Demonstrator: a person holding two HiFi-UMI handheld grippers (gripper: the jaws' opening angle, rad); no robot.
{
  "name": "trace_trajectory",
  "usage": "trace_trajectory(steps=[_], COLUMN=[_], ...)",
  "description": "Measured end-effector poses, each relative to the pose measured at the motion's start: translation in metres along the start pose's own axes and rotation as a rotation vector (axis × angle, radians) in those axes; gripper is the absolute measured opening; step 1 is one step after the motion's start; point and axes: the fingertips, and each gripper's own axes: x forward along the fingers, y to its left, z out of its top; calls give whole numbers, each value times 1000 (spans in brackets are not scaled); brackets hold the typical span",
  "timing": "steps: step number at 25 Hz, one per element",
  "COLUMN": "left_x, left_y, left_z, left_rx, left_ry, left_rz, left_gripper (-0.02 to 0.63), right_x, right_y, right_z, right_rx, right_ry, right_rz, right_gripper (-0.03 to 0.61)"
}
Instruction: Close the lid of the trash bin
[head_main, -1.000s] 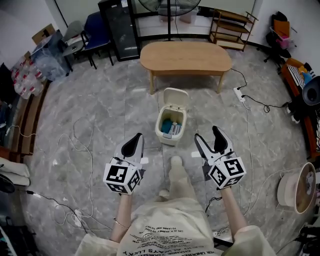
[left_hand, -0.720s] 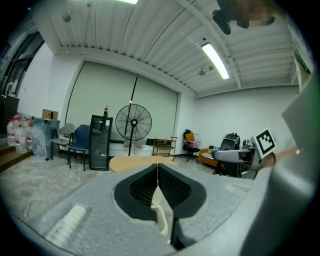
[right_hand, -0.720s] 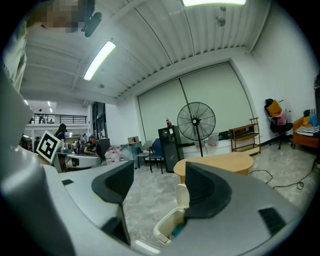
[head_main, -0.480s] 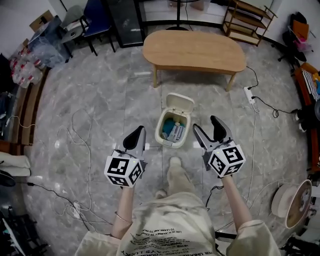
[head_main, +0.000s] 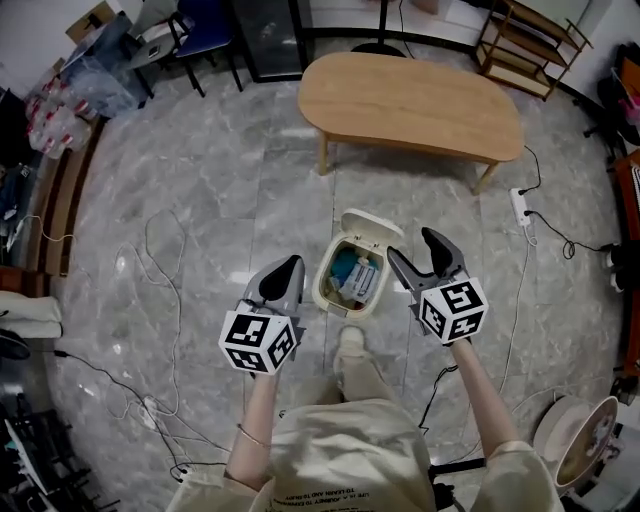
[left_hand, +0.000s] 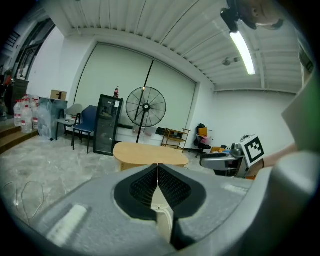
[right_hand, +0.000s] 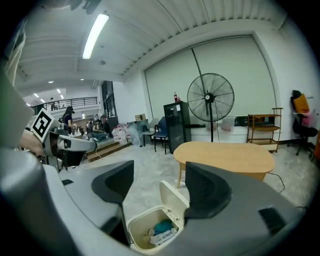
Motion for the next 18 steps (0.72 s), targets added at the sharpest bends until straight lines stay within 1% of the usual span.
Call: trace_trajectory(steps=[5, 10, 15, 18], left_x=[38, 61, 88, 101], left_y=[19, 39, 54, 57], left_z=[-24, -55, -87, -108], left_rx=[-31, -73, -85, -102], left_ry=[58, 119, 181, 216], left_rz=[17, 24, 15, -5], left_gripper=[23, 23, 23, 23], right_x=[53, 93, 126, 138], right_y=[-15, -26, -38, -40], right_z=[-21, -48, -82, -103], right_rx=[-80, -165, -236, -284], right_ry=[82, 166, 235, 287], right_rz=[44, 53, 65, 71], right_gripper=[305, 305, 305, 305])
